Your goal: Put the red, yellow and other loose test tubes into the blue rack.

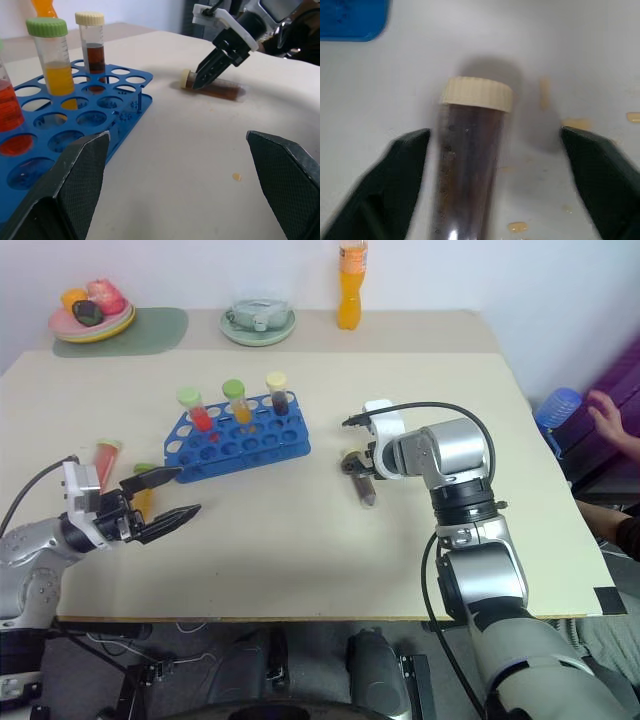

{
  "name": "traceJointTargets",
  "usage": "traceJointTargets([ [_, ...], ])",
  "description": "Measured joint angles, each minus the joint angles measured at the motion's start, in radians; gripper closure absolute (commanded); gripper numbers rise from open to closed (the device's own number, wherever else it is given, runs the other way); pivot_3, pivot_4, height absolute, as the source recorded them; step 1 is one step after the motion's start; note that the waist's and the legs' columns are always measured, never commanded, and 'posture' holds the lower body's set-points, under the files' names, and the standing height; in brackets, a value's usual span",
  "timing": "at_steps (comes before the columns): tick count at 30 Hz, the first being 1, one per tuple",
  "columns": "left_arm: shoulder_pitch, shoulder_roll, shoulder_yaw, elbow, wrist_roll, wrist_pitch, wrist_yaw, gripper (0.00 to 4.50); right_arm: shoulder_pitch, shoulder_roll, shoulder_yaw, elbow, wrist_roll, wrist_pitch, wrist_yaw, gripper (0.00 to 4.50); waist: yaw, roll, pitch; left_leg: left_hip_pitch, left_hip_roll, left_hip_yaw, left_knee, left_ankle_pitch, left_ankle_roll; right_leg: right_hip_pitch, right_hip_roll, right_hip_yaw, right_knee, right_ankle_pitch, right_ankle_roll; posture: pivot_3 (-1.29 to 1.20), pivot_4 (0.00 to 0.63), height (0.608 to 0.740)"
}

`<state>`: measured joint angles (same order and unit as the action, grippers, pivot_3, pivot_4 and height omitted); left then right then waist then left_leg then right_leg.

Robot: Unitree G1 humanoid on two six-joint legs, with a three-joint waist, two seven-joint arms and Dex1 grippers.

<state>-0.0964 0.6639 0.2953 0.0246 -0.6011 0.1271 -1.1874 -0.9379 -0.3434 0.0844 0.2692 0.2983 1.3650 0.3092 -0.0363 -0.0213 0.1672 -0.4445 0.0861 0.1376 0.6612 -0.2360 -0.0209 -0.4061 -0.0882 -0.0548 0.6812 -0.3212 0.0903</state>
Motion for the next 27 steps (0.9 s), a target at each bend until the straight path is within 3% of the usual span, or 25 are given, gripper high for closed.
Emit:
traceJointTargets([
  [2,-0.001,0.0,-0.006,0.0,0.0,0.001,0.0,0.0,0.0,-0.001,0.022,0.002,-0.007,-0.017,0.013,2.85,-0.006,0.0,0.0,0.0,0.0,0.0,0.0,0.0,0.0,0.0,0.0,0.0,0.0,0.0,0.0,0.0,0.15,0.74],
  [5,-0.015,0.0,-0.008,0.0,0.0,0.002,0.0,0.0,0.003,-0.005,0.042,-0.002,-0.013,-0.023,0.03,2.85,-0.009,0.0,0.0,0.0,0.0,0.0,0.0,0.0,0.0,0.0,0.0,0.0,0.0,0.0,0.0,0.0,0.15,0.74],
  [9,-0.017,0.0,-0.009,0.002,0.001,0.002,-0.002,0.0,0.025,-0.018,0.072,-0.038,-0.022,-0.041,0.048,3.66,-0.009,0.0,0.0,0.0,0.0,0.0,0.0,0.0,0.0,0.0,0.0,0.0,0.0,0.0,0.0,0.0,0.15,0.74],
  [14,-0.02,0.0,-0.008,0.006,0.001,0.002,-0.001,0.0,0.069,-0.048,0.115,-0.101,-0.033,-0.112,0.105,3.66,-0.008,0.0,0.0,0.0,0.0,0.0,0.0,0.0,0.0,0.0,0.0,0.0,0.0,0.0,0.0,0.0,0.15,0.74],
  [19,-0.028,-0.013,0.017,0.035,-0.001,-0.003,0.04,0.0,0.159,-0.073,0.084,-0.282,0.042,-0.3,0.267,3.66,-0.01,0.001,0.0,0.0,0.0,-0.002,-0.001,-0.001,0.002,-0.001,0.0,0.0,0.0,0.0,0.0,0.0,0.15,0.74],
  [24,-0.028,-0.025,0.055,0.114,0.004,-0.048,0.081,0.0,0.204,0.021,0.014,-0.395,0.132,-0.52,0.368,3.66,-0.007,0.0,0.0,0.0,0.0,-0.001,-0.001,-0.002,0.004,0.0,0.0,0.0,-0.001,0.0,0.0,0.0,0.15,0.74],
  [27,-0.034,-0.044,0.075,0.135,0.004,-0.061,0.111,0.0,0.239,0.163,0.001,-0.338,0.117,-0.745,0.352,3.66,-0.008,0.0,0.0,0.0,0.0,-0.001,-0.001,-0.002,0.004,0.0,0.0,-0.001,0.0,0.0,0.0,0.0,0.15,0.74],
])
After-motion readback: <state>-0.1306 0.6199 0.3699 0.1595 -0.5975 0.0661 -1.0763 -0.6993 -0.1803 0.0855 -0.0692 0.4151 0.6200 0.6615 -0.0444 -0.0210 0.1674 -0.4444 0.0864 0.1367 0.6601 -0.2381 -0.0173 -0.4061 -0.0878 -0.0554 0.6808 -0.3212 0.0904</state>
